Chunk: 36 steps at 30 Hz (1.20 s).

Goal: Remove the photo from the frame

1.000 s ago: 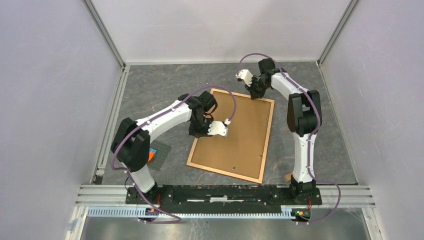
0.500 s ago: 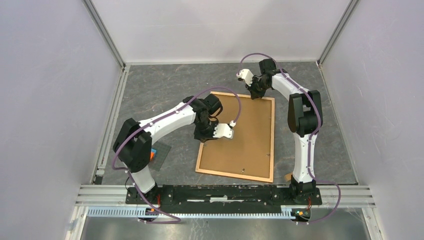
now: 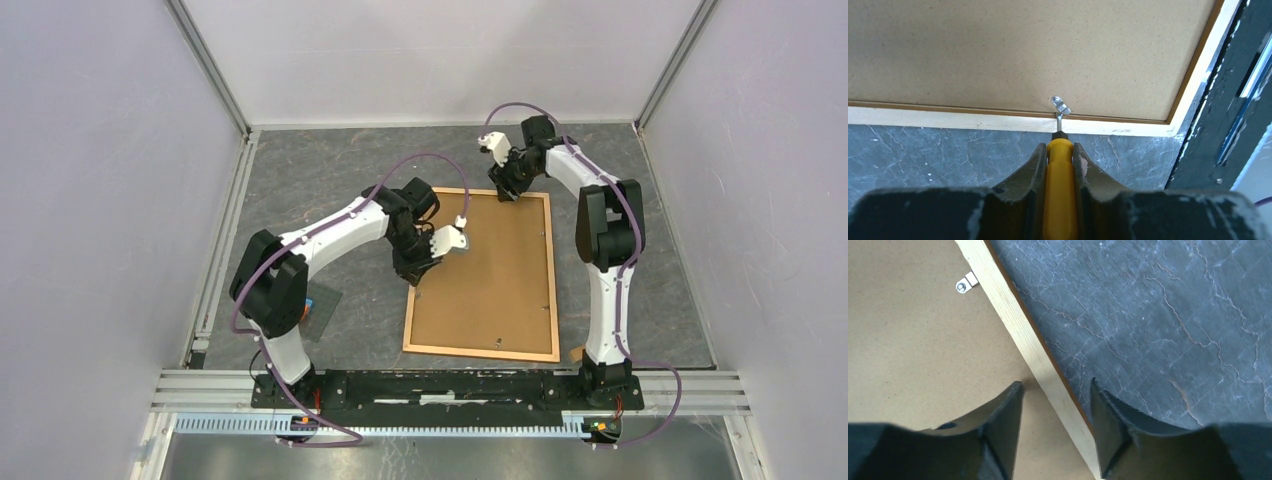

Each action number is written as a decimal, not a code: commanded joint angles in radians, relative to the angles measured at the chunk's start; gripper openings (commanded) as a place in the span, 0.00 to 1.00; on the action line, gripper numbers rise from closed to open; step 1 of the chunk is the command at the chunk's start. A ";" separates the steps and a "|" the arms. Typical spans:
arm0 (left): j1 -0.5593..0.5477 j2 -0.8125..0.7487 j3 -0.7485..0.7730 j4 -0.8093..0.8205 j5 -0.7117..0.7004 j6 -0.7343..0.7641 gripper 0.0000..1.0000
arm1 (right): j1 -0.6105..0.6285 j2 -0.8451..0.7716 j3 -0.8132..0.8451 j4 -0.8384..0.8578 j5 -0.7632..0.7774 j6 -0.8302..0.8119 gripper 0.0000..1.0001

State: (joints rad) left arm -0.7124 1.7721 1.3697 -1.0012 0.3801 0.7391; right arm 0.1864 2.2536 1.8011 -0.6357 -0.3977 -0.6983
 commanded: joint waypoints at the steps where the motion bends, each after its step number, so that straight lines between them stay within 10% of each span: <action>1: 0.038 0.010 0.038 0.067 0.079 -0.133 0.02 | -0.050 -0.037 0.072 -0.034 -0.121 0.085 0.63; 19: 0.113 -0.001 0.015 0.135 -0.056 -0.202 0.02 | -0.223 -0.416 -0.525 -0.322 -0.101 -0.142 0.63; 36: 0.256 0.116 0.197 0.148 -0.238 -0.196 0.02 | -0.122 -0.168 -0.271 -0.104 -0.228 0.210 0.47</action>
State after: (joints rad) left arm -0.5091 1.8614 1.4940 -0.9524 0.2348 0.5835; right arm 0.0372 2.0449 1.4570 -0.8852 -0.5846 -0.5808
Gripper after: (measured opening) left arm 0.265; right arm 0.472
